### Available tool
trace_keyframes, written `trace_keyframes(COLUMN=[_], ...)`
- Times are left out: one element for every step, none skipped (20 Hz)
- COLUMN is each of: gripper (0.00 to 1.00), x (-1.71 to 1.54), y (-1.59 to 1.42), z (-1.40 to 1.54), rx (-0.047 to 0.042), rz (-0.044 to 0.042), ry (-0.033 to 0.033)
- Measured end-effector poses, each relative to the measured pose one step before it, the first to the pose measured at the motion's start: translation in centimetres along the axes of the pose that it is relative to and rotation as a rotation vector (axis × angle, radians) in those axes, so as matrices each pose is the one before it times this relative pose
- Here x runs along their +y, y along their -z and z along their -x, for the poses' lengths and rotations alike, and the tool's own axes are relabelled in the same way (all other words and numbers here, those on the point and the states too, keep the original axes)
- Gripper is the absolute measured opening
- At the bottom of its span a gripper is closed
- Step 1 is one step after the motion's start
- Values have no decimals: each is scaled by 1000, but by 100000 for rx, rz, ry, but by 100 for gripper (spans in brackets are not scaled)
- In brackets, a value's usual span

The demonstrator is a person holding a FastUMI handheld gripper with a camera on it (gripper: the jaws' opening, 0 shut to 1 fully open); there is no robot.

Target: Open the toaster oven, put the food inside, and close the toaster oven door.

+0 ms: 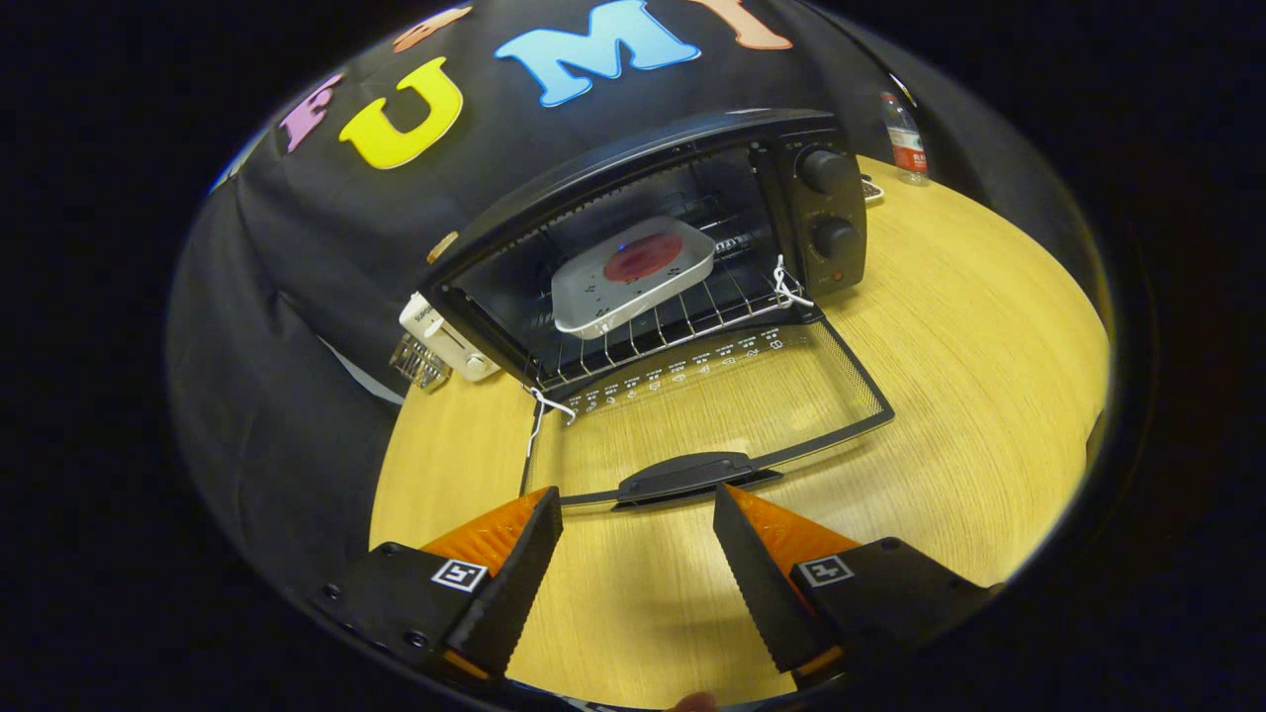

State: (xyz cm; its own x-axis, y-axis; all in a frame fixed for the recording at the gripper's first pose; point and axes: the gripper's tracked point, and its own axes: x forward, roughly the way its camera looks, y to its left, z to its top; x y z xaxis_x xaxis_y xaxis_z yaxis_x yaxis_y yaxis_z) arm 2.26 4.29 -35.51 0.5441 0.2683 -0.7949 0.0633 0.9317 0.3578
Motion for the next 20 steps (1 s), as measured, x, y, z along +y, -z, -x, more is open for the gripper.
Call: trace_keyframes(gripper=[98,98,98,98,98,98,98,98,98,98,98,98,98,98,98,98,98,98,98,97], x=[-331,-327,-450,-385,-239,-194,-198,-37,-59,-177,-165,-180,-148,-11,-111,-2,-11,-60,17,-100], y=[340,259,344,329,392,252,303,241,276,132,82,-11,65,-95,-51,-101,-28,-162,108,-102], z=[-160,-192,-225,-196,-346,-255,-306,-216,-294,-243,-267,-273,-256,-285,-372,-263,-267,100,-199,91], rx=[920,506,701,1125,1108,968,1282,1284,1115,1039,689,627,675,451,426,387,458,-365,603,-728], rz=[2648,2778,3055,2959,2750,2387,1883,1270,923,746,652,557,252,-58,-279,-482,-520,-183,1219,1737], ry=[1763,1819,2396,2140,1459,1247,1280,751,770,968,1339,1395,1084,674,798,583,512,1185,927,1175])
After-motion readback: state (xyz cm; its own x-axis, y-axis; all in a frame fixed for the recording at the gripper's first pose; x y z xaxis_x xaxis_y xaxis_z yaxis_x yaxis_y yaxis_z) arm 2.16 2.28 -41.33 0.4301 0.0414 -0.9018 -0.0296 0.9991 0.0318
